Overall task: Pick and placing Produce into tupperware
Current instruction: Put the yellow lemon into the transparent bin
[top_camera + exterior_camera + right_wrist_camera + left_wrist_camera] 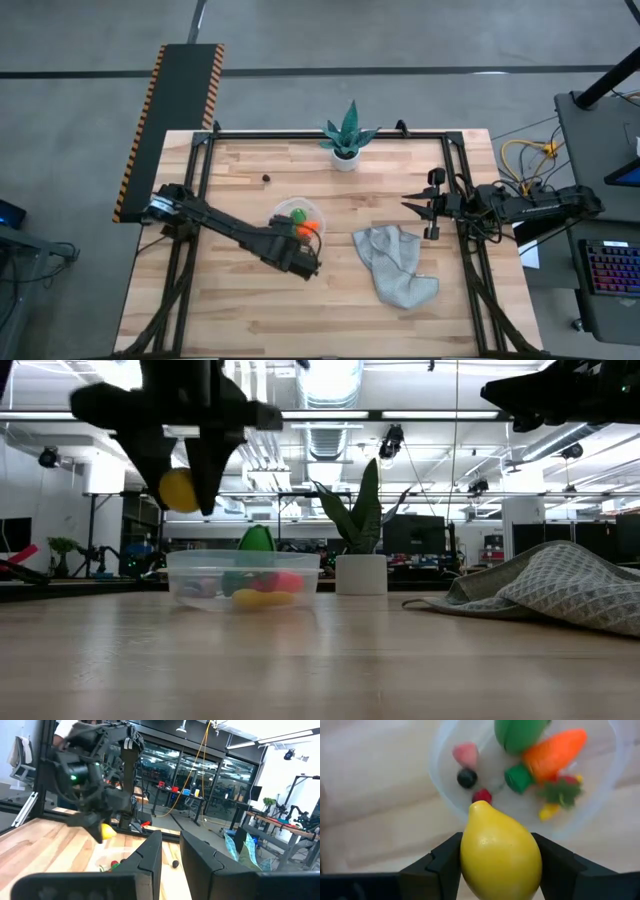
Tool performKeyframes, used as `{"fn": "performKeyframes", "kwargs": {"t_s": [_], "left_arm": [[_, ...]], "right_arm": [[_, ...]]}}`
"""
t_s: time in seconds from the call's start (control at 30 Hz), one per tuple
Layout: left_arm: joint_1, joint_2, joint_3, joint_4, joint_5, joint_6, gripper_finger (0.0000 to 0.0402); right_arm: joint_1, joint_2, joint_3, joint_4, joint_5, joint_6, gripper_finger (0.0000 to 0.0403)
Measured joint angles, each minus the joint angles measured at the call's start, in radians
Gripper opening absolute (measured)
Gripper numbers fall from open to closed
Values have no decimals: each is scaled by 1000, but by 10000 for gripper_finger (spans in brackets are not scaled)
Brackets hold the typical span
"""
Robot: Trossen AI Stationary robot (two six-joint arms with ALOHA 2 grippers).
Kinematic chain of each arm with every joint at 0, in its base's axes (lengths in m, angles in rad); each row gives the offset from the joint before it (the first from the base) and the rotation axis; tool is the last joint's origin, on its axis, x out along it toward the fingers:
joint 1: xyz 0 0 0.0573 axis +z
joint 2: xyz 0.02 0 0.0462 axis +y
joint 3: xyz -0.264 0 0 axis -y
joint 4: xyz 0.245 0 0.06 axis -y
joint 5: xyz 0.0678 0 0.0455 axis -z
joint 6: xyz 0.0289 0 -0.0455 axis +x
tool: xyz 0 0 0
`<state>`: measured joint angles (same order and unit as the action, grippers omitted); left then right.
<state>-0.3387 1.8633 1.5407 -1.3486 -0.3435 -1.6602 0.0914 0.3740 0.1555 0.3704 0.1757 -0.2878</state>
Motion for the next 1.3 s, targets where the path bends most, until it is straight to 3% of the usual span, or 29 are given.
{"fn": "performKeyframes", "kwargs": {"t_s": [0.33, 0.87, 1.3], "left_arm": [[88, 6, -18, 5, -74, 152, 186], [101, 6, -172, 168, -81, 150, 186], [102, 6, -175, 179, -85, 157, 203]], "right_arm": [[0, 0, 0, 0, 0, 0, 61], [0, 0, 0, 0, 0, 0, 61], [0, 0, 0, -1, 0, 0, 61]]}}
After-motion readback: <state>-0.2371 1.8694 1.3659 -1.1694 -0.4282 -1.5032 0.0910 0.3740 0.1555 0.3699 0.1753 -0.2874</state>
